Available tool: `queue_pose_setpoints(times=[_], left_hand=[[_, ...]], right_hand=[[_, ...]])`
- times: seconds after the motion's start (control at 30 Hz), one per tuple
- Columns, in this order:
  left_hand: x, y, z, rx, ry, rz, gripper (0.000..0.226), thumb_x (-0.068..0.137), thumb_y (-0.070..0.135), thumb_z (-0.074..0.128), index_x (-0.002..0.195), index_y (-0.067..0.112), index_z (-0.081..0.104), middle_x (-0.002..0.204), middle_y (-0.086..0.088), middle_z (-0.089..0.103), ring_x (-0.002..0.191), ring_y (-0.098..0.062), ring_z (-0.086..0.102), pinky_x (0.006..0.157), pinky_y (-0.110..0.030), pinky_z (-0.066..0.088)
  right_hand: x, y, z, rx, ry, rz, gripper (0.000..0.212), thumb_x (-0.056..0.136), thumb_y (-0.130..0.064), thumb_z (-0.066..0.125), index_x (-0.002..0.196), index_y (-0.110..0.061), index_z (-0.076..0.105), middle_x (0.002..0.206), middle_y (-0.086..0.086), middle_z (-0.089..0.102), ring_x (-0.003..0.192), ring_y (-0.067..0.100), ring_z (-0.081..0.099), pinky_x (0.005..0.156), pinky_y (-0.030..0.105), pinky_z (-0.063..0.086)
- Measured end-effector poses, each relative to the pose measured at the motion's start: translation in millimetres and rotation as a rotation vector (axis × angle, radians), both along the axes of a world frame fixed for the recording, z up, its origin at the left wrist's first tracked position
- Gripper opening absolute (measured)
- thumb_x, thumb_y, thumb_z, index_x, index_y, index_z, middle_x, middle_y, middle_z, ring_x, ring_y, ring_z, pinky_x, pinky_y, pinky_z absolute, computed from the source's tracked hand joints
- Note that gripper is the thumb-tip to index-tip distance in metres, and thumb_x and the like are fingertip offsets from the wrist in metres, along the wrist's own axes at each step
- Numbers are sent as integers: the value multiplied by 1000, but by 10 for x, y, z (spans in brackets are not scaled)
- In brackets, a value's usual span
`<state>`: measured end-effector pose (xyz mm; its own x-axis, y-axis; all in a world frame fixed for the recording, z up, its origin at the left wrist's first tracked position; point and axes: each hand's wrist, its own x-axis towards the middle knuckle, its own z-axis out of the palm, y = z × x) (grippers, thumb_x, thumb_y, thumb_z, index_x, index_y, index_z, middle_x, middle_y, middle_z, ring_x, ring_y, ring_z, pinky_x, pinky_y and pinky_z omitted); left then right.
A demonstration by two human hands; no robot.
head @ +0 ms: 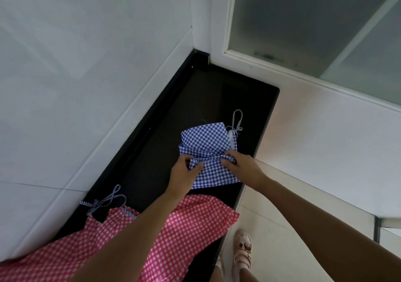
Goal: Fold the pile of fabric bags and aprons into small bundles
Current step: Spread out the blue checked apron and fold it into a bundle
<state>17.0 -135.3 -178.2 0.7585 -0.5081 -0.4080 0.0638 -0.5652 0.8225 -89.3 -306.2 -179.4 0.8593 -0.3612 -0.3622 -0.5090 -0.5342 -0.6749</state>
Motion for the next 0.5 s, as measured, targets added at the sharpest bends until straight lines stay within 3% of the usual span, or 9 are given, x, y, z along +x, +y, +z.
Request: queue_pose_setpoints(times=[0.1, 0.2, 0.23, 0.3, 0.33, 0.43, 0.5], left_hand=[[23, -71, 9, 63, -55, -14, 26, 87, 22, 68, 105, 11, 52, 92, 2, 59, 78, -3, 56, 60, -10, 41], [79, -171, 68, 158, -42, -24, 29, 88, 20, 68, 109, 8, 52, 96, 2, 56, 78, -6, 52, 58, -12, 38], [121, -198, 74, 192, -1, -29, 31, 88, 19, 67, 112, 8, 51, 100, 1, 55, 82, -9, 52, 61, -16, 40], [214, -238, 102, 239, 91, -36, 36, 87, 18, 68, 116, 7, 50, 106, -3, 55, 88, -13, 54, 66, -23, 43], [254, -252, 120, 256, 125, -42, 37, 86, 18, 69, 117, 6, 50, 109, -4, 56, 88, -14, 55, 65, -24, 44], [280, -278, 136, 305, 103, -81, 37, 85, 16, 69, 116, 5, 52, 113, -9, 58, 86, -15, 56, 62, -24, 43], [221, -285, 152, 341, -5, -136, 36, 87, 17, 66, 119, 8, 50, 115, -9, 58, 89, -17, 56, 66, -26, 47]], right_hand=[[-107, 75, -17, -119, -104, -70, 25, 99, -26, 47, 122, -20, 53, 120, 2, 53, 97, 10, 52, 76, 8, 38], [-205, 85, -126, -545, -271, 186, 36, 93, -29, 49, 129, -24, 51, 140, 7, 43, 119, 26, 51, 93, 33, 51], [-239, 48, -179, -619, -331, 321, 39, 91, -35, 49, 129, -25, 51, 144, 4, 42, 129, 29, 44, 103, 44, 44], [-313, -28, -245, -657, -321, 543, 56, 90, -49, 48, 140, -25, 42, 152, -2, 34, 145, 25, 16, 118, 49, 17], [-345, -64, -272, -666, -281, 595, 65, 87, -48, 54, 144, -23, 34, 153, -2, 30, 147, 24, 5, 117, 47, 11], [-352, -109, -223, -577, -183, 622, 88, 73, -24, 75, 146, -20, 26, 152, 1, 35, 144, 25, 12, 109, 42, 31], [-336, -101, -180, -452, -134, 573, 86, 84, -18, 64, 149, -31, 11, 157, -6, 20, 145, 19, 8, 106, 34, 40]])
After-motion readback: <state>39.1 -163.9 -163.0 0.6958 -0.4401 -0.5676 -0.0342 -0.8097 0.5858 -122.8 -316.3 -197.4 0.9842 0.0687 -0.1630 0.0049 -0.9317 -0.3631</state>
